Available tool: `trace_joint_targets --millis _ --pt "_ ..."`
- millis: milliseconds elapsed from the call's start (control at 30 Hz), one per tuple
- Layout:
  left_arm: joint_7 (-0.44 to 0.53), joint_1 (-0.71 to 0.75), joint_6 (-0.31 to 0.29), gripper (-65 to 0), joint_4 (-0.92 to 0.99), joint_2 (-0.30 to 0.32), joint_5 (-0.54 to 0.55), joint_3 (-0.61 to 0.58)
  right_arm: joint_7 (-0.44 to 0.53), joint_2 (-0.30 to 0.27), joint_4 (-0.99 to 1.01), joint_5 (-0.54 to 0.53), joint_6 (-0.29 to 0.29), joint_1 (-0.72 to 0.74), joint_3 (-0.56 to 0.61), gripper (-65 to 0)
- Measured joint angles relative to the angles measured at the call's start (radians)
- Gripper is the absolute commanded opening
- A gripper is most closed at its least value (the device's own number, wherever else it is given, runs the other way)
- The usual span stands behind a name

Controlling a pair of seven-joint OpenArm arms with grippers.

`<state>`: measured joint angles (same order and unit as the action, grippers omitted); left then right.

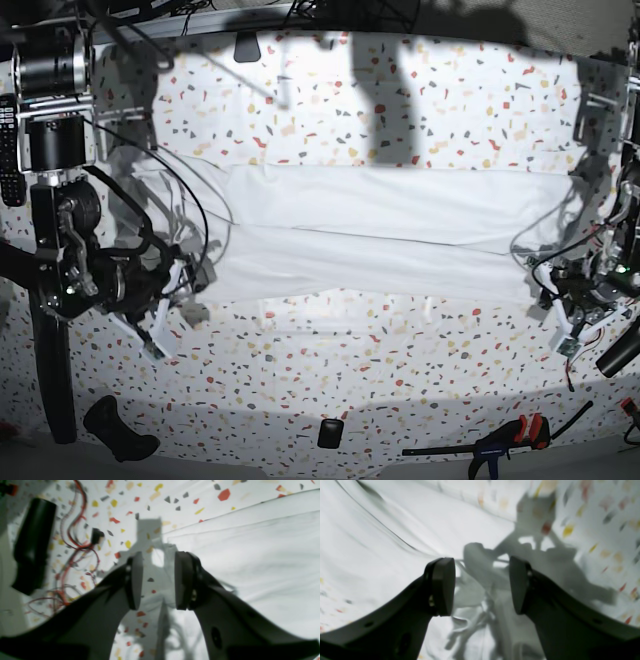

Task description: Fold the T-shirt properly

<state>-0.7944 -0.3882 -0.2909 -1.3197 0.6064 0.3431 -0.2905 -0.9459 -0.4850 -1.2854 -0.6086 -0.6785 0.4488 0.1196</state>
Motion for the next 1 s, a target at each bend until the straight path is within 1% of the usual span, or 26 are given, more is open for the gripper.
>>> trace_joint_targets --millis 67,167,233,300,333,400,500,600,633,700,733,800,833,933,1000 --pt "0.000 -0.001 0.000 -44.7 0.000 0.031 0.039 0.000 -0.013 0.010 -0.080 -0.021 -0.001 0.000 -0.030 -31.0" --pt "-0.022 -0.005 0.002 -44.7 0.013 0.077 0.078 0.000 -0.037 0.012 -0.178 -0.023 -0.003 0.003 -0.105 -31.0" --pt "-0.051 -0.005 0.003 -41.2 0.042 0.092 0.111 0.002 -0.067 0.010 -0.215 -0.052 0.006 0.008 -0.165 -31.0" --pt "-0.064 -0.005 -0.008 -38.2 0.081 0.088 0.169 0.011 -0.091 0.009 -0.217 -0.084 0.008 0.008 -0.217 -31.0" --pt "-0.070 -0.005 -0.028 -38.1 0.102 0.077 0.194 0.018 -0.127 0.009 -0.217 -0.098 0.008 0.008 -0.241 -31.0" --pt "-0.069 -0.005 -0.032 -38.1 0.140 0.050 0.232 0.031 -0.198 0.009 -0.215 -0.148 0.009 0.003 -0.279 -31.0" --pt "-0.065 -0.005 -0.057 -37.3 0.188 -0.001 0.253 0.037 -0.191 0.011 -0.216 -0.165 0.004 -0.003 -0.311 -31.0" --pt "-0.040 -0.015 -0.065 -34.2 0.233 -0.036 0.249 0.035 -0.188 0.011 -0.216 -0.164 -0.003 -0.020 -0.316 -31.0" --pt "-0.042 -0.027 -0.064 -34.2 0.248 -0.036 0.233 0.035 -0.187 0.011 -0.216 -0.165 -0.008 -0.033 -0.316 -31.0" --pt "-0.057 -0.062 -0.037 -34.2 0.278 -0.030 0.234 0.055 -0.188 0.011 -0.216 -0.164 -0.009 -0.063 -0.315 -31.0" --pt "-0.066 -0.083 -0.024 -34.2 0.296 -0.024 0.256 0.078 -0.190 0.011 -0.215 -0.160 -0.011 -0.079 -0.315 -31.0" --pt "-0.067 -0.114 -0.024 -34.3 0.326 -0.013 0.319 0.146 -0.190 0.012 -0.215 -0.161 -0.011 -0.098 -0.315 -31.0" --pt "-0.075 -0.122 -0.034 -34.3 0.339 -0.010 0.361 0.184 -0.189 0.012 -0.215 -0.161 -0.011 -0.104 -0.315 -31.0" --pt "-0.126 -0.133 -0.119 -34.3 0.402 -0.014 0.473 0.290 -0.188 0.011 -0.216 -0.161 -0.011 -0.111 -0.315 -31.0" --pt "-0.135 -0.133 -0.158 -34.3 0.459 -0.018 0.517 0.349 -0.189 0.011 -0.215 -0.162 -0.011 -0.111 -0.315 -31.0"
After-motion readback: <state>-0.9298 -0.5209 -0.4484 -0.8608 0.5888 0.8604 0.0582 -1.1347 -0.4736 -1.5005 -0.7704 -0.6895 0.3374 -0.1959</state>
